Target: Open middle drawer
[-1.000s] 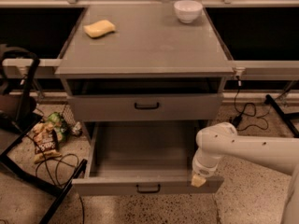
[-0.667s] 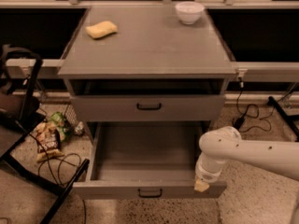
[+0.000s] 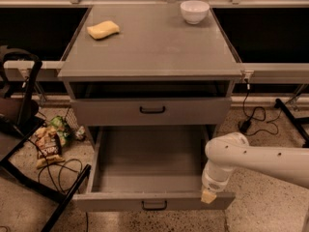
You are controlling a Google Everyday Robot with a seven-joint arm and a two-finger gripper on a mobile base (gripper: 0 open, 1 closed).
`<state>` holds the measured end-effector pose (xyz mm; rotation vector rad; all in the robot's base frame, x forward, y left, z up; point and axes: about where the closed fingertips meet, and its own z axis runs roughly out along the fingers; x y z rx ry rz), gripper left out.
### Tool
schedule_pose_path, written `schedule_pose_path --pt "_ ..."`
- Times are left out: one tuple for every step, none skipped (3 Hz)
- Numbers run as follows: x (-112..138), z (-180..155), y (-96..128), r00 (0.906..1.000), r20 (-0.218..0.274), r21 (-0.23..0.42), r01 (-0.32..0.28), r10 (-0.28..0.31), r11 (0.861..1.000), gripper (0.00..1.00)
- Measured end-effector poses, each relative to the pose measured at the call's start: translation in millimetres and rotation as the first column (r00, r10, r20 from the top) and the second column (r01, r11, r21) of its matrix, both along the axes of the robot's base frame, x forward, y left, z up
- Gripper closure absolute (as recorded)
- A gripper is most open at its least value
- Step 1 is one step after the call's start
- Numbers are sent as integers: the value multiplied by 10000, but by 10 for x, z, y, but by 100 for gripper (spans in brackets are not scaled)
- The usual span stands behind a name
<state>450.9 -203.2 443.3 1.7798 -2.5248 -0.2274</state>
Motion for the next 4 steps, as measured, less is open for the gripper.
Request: schedule_pose_path --pt "-149 -3 -11 9996 -257 -45 93 -94 9999 100" --pt "-266 -1 -20 9988 -453 -79 164 -168 9998 100" --pt "-379 26 -5 9972 -640 -61 375 -378 9993 100" --pt "-525 29 -17 9949 -903 -107 453 -460 9989 100"
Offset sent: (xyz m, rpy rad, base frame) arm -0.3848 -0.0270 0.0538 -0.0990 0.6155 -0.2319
